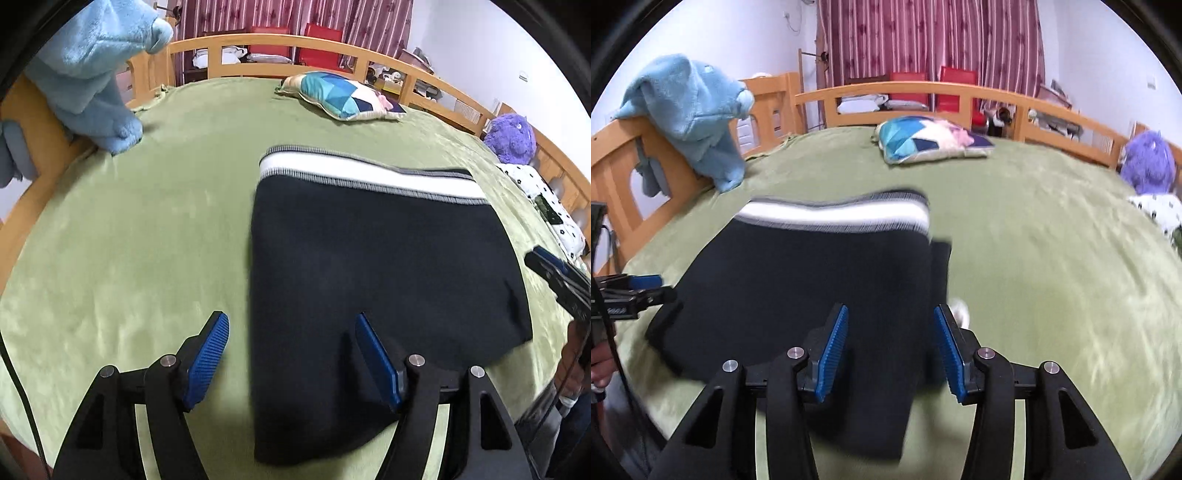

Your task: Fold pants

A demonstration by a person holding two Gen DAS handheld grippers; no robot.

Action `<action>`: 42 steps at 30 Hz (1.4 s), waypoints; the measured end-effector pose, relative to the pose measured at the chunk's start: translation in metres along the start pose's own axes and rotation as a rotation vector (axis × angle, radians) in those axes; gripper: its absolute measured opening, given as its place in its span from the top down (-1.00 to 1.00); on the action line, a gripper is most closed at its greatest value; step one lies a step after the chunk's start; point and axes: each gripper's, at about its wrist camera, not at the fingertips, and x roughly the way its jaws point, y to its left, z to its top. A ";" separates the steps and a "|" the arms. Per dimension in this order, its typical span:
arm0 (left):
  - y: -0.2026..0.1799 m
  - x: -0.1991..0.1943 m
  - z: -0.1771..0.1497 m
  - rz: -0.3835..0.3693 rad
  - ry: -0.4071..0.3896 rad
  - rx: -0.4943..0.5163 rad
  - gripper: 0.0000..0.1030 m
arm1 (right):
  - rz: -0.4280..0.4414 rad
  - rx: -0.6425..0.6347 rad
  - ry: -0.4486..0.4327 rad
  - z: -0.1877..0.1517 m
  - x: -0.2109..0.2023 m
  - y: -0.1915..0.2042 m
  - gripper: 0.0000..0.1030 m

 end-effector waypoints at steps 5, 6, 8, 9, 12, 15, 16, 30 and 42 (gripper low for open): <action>-0.005 0.008 0.019 -0.004 -0.022 0.000 -0.35 | 0.004 0.071 0.055 0.023 0.058 -0.014 0.18; -0.006 0.008 0.022 -0.004 -0.027 0.004 -0.35 | 0.013 0.081 0.084 0.022 0.072 -0.016 0.51; -0.008 0.008 0.028 -0.003 -0.037 0.012 -0.35 | 0.034 0.074 0.074 0.021 0.079 -0.014 0.76; -0.008 0.009 0.032 0.000 -0.041 0.017 -0.35 | 0.044 0.053 0.054 0.021 0.073 -0.012 0.82; -0.009 0.010 0.045 0.003 -0.062 0.028 -0.35 | 0.192 0.211 -0.009 0.030 0.046 -0.042 0.83; -0.010 0.013 0.056 -0.010 -0.077 0.025 -0.35 | 0.098 0.218 -0.006 0.028 0.051 -0.052 0.82; -0.012 0.015 0.060 -0.018 -0.083 0.026 -0.35 | 0.051 0.200 0.049 0.023 0.066 -0.052 0.82; -0.033 0.061 0.031 -0.018 0.051 0.021 -0.35 | 0.017 0.084 0.045 0.004 0.055 -0.022 0.28; -0.033 -0.010 -0.031 -0.020 0.052 -0.034 -0.46 | -0.082 0.063 0.101 -0.047 -0.015 -0.001 0.28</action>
